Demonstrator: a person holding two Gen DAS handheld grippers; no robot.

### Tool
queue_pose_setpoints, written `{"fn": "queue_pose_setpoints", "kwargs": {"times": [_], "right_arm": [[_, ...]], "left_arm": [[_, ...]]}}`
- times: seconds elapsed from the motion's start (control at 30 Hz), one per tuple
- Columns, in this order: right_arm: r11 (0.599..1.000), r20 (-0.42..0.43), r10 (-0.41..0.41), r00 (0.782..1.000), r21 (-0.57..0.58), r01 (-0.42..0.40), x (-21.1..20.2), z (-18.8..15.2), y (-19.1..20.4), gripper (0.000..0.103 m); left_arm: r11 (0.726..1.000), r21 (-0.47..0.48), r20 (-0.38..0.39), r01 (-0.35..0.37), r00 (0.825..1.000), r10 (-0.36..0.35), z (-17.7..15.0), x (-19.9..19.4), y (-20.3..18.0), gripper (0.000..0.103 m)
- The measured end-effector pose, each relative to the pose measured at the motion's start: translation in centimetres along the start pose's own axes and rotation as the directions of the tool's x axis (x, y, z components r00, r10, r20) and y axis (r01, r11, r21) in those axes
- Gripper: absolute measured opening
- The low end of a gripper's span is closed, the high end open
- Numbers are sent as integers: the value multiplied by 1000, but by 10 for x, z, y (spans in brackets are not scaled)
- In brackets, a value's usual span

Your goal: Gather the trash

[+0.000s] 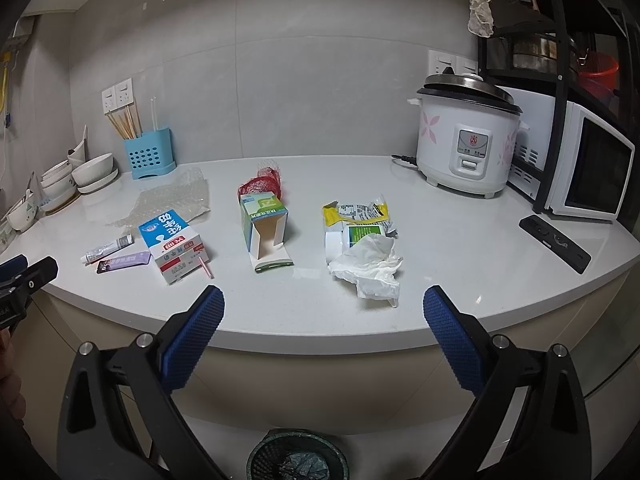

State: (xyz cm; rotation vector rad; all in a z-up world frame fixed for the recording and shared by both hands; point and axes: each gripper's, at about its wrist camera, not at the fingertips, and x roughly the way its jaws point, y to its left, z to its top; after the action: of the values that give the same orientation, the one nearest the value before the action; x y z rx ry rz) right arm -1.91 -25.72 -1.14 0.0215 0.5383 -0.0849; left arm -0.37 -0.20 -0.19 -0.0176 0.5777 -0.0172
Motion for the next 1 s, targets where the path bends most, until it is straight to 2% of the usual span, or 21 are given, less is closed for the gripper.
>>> {"fn": "queue_pose_setpoints", "kwargs": {"times": [1.0], "right_arm": [[1000, -12, 11, 1000, 0, -11, 0, -3, 5, 96]], "left_arm": [[1000, -8, -8, 7, 1000, -7, -2, -1, -1, 97]]}}
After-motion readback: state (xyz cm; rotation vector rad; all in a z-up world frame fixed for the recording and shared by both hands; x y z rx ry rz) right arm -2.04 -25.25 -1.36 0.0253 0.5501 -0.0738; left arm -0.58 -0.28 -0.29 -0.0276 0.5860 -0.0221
